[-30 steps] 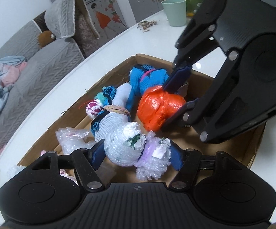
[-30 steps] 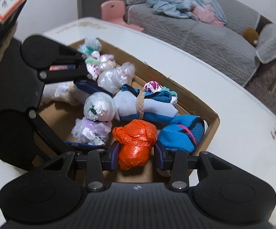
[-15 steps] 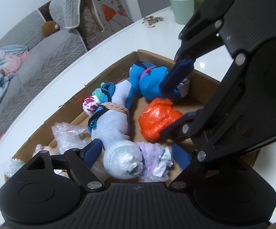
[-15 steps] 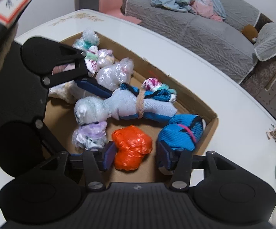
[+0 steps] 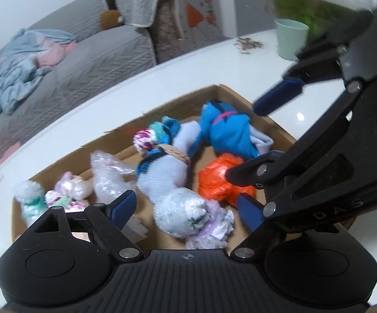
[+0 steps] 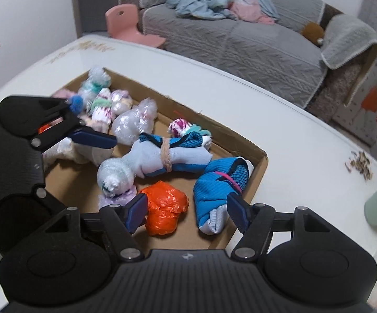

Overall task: Organize objects
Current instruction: 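Open both tools and withdraw them from the tray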

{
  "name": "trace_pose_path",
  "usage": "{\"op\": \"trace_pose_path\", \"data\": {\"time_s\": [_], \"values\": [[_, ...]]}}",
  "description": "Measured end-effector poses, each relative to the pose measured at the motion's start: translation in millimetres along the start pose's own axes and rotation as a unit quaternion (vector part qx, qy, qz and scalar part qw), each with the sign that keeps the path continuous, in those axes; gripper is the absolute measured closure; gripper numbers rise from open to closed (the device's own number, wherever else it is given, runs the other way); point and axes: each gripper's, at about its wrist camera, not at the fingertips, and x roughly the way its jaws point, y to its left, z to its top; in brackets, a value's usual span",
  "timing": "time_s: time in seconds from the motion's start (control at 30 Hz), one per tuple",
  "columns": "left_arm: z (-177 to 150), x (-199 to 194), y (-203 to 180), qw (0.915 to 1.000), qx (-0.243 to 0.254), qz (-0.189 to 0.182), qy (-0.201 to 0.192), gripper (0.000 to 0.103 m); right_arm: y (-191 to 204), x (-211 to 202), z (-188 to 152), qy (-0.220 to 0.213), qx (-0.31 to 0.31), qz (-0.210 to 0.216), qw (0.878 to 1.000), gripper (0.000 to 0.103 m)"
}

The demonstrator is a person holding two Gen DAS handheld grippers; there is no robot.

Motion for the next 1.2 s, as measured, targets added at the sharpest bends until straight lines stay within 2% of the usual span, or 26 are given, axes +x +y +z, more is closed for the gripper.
{"op": "trace_pose_path", "data": {"time_s": [0.23,0.57,0.73,1.03,1.2], "values": [[6,-17,16,0.9978,-0.064,0.018,-0.006,0.015,-6,-7,2,-0.017,0.055,-0.009,0.998,0.031],[3,-38,33,0.9938,-0.094,0.056,-0.017,0.013,3,-11,9,-0.024,0.121,-0.022,0.992,0.024],[-8,-51,38,0.9922,-0.095,0.078,-0.02,0.002,6,-16,8,-0.032,0.154,-0.026,0.987,0.02],[-30,-63,59,0.9886,-0.137,0.06,-0.016,0.003,17,-24,1,-0.039,0.178,-0.029,0.983,0.019],[-41,-76,61,0.9874,-0.145,0.057,-0.024,0.003,32,-29,-9,-0.043,0.175,-0.027,0.983,0.016]]}}
